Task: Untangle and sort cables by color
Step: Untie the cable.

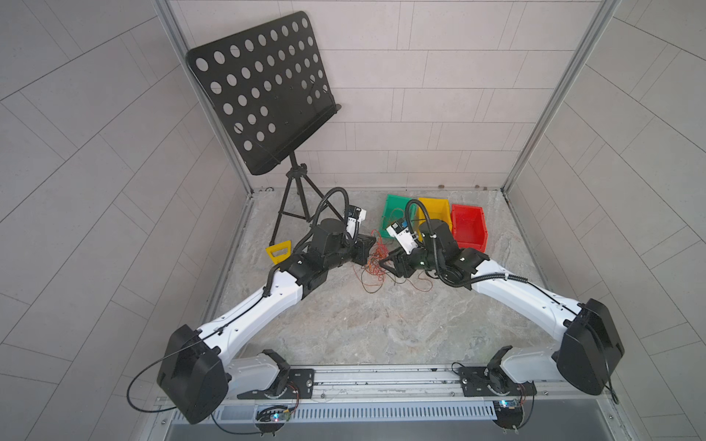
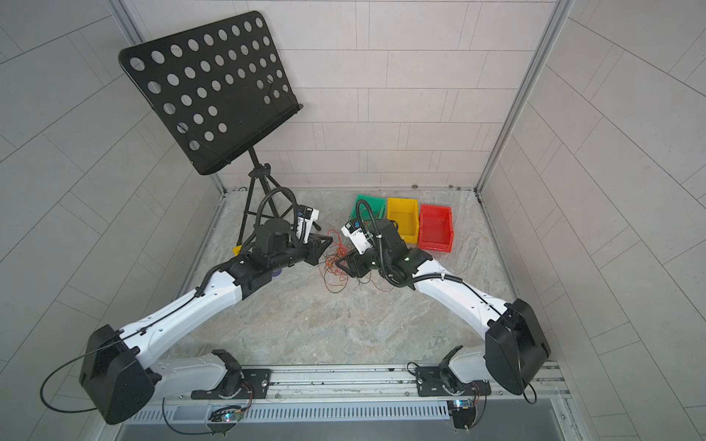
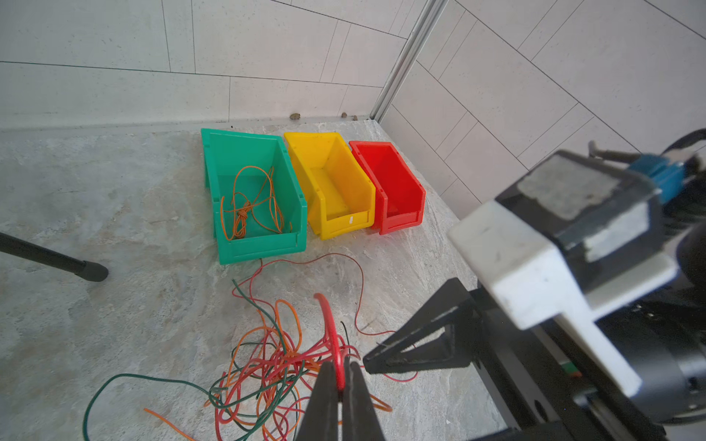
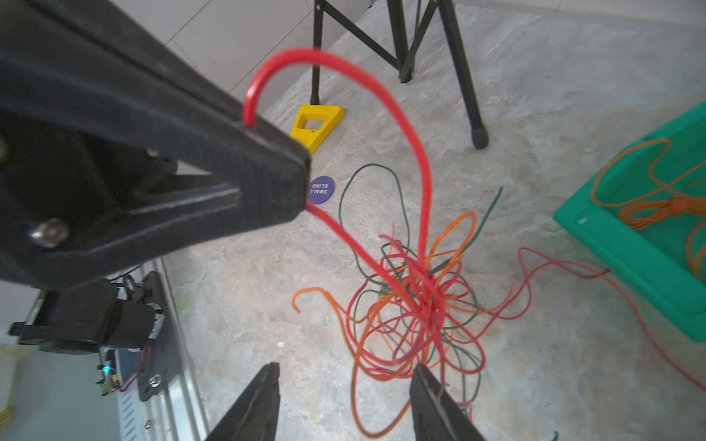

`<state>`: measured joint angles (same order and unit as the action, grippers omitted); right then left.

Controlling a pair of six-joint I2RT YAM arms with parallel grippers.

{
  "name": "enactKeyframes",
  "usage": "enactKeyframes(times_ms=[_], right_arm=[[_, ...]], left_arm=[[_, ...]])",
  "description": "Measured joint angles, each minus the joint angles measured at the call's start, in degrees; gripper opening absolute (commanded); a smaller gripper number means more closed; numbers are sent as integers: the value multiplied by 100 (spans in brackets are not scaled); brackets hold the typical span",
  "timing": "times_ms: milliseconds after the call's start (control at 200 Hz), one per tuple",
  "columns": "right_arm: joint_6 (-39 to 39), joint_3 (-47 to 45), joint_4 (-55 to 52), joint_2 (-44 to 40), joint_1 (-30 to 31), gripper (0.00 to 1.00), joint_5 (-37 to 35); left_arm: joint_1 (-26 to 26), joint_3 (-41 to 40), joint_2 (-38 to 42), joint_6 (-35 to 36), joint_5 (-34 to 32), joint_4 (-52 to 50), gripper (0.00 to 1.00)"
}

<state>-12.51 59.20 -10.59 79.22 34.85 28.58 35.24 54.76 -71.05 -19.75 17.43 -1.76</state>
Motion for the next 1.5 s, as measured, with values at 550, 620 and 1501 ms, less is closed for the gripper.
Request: enactKeyframes(times_ms=[550, 620, 1501], right_arm=[[262, 59, 7, 531, 157, 0, -238], [289, -50, 11, 496, 153, 0, -286], [-155, -1327, -662, 369, -719, 1, -643]], left_arm=[[-70, 170, 0, 0, 4, -131, 0], [-190, 348, 0, 31, -11, -273, 0], [-1692, 1412, 396, 118, 457, -855, 0]])
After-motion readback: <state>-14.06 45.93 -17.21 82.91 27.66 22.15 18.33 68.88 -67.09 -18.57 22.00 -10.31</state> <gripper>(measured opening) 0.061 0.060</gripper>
